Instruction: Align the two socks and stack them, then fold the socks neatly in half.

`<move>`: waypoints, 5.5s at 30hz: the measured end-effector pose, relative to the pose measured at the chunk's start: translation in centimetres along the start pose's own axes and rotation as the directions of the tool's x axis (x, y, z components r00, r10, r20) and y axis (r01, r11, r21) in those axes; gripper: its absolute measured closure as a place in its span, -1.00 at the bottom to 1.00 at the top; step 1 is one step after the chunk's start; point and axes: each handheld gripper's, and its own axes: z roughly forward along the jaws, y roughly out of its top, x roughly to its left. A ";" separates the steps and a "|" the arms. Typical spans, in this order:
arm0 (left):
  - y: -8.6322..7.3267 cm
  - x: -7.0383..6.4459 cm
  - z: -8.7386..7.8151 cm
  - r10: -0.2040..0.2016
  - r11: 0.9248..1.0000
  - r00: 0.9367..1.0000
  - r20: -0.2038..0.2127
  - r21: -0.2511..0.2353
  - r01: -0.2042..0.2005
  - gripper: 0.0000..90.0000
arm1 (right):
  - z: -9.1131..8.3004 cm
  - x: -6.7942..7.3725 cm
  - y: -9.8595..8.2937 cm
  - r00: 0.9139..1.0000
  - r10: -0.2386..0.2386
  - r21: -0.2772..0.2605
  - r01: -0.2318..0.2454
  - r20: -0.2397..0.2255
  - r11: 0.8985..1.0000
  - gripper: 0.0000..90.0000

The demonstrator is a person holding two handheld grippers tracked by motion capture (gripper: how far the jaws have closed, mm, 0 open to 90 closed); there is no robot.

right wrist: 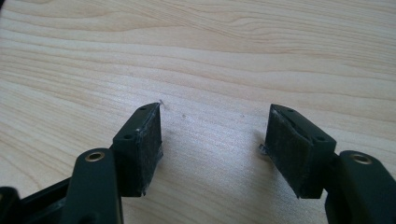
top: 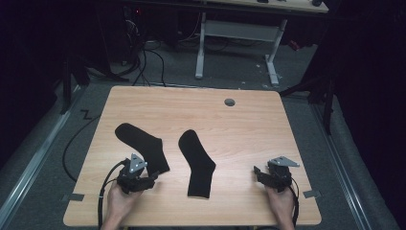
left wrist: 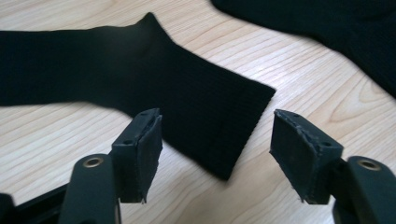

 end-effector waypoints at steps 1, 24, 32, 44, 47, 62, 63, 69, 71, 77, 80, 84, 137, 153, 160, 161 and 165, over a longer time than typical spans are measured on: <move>0.1 0.0 0.1 0.001 1.000 1.000 0.002 0.002 -0.001 -0.22 | 0.0 0.0 0.0 1.000 0.000 0.000 0.000 0.000 1.000 -0.20; 0.4 0.9 2.3 0.003 0.997 1.000 0.004 0.074 -0.003 0.46 | 0.0 0.1 0.0 1.000 -0.009 -0.001 0.009 -0.010 1.000 -0.20; 0.7 2.0 2.0 -0.058 0.995 0.996 0.066 0.080 0.053 0.77 | 0.0 0.1 0.0 1.000 -0.013 -0.001 0.013 -0.015 1.000 -0.19; 2.1 3.1 -0.4 -0.091 0.995 0.987 0.136 -0.031 0.096 0.78 | 0.0 0.1 0.0 1.000 -0.015 0.000 0.015 -0.018 1.000 -0.19; 3.0 3.0 -1.1 -0.066 0.995 0.989 0.136 -0.063 0.075 0.79 | 0.0 0.2 0.0 1.000 -0.015 0.000 0.015 -0.017 1.000 -0.19; 7.1 4.5 -3.1 -0.089 0.981 0.985 0.145 -0.158 0.112 0.80 | 0.0 0.1 0.0 1.000 -0.017 0.000 0.017 -0.019 1.000 -0.20; 7.2 4.6 -3.2 -0.094 0.980 0.984 0.151 -0.160 0.118 0.80 | 0.0 0.1 0.0 1.000 -0.018 0.000 0.018 -0.020 1.000 -0.21; 8.0 5.1 -3.8 -0.099 0.977 0.983 0.156 -0.174 0.126 0.80 | 0.1 0.2 0.1 1.000 -0.017 0.000 0.017 -0.021 1.000 -0.21; 8.3 5.3 -3.9 -0.104 0.975 0.982 0.160 -0.180 0.133 0.80 | 0.1 0.2 0.1 1.000 -0.017 0.000 0.017 -0.020 1.000 -0.21; 9.6 5.4 -4.1 -0.092 0.974 0.983 0.156 -0.191 0.122 0.80 | 0.1 0.2 0.1 1.000 -0.017 0.000 0.017 -0.021 1.000 -0.21; 10.3 5.2 -4.2 -0.079 0.973 0.984 0.160 -0.202 0.111 0.81 | 0.1 0.2 0.1 1.000 -0.017 0.000 0.017 -0.021 1.000 -0.21; 10.9 4.9 -4.2 -0.072 0.971 0.983 0.169 -0.214 0.108 0.81 | 0.1 0.2 0.1 1.000 -0.017 0.000 0.017 -0.021 1.000 -0.21; 16.0 -0.6 -2.0 0.072 0.958 0.960 0.271 -0.288 0.010 0.82 | 0.1 0.2 0.1 0.999 -0.021 0.001 0.021 -0.024 1.000 -0.24; 15.0 -3.6 -0.7 0.144 0.965 0.935 0.325 -0.257 -0.059 0.81 | 0.1 0.2 0.1 0.999 -0.021 0.001 0.021 -0.024 1.000 -0.24; 13.7 -4.1 0.1 0.143 0.974 0.922 0.361 -0.219 -0.065 0.81 | 0.1 0.2 0.1 1.000 -0.021 0.000 0.021 -0.024 1.000 -0.24; 13.4 -4.3 0.3 0.144 0.975 0.919 0.367 -0.212 -0.068 0.81 | 0.1 0.2 0.1 1.000 -0.020 0.000 0.021 -0.024 1.000 -0.24; 12.3 -5.0 0.6 0.144 0.978 0.909 0.390 -0.196 -0.070 0.81 | 0.1 0.2 0.1 1.000 -0.020 0.000 0.020 -0.023 1.000 -0.24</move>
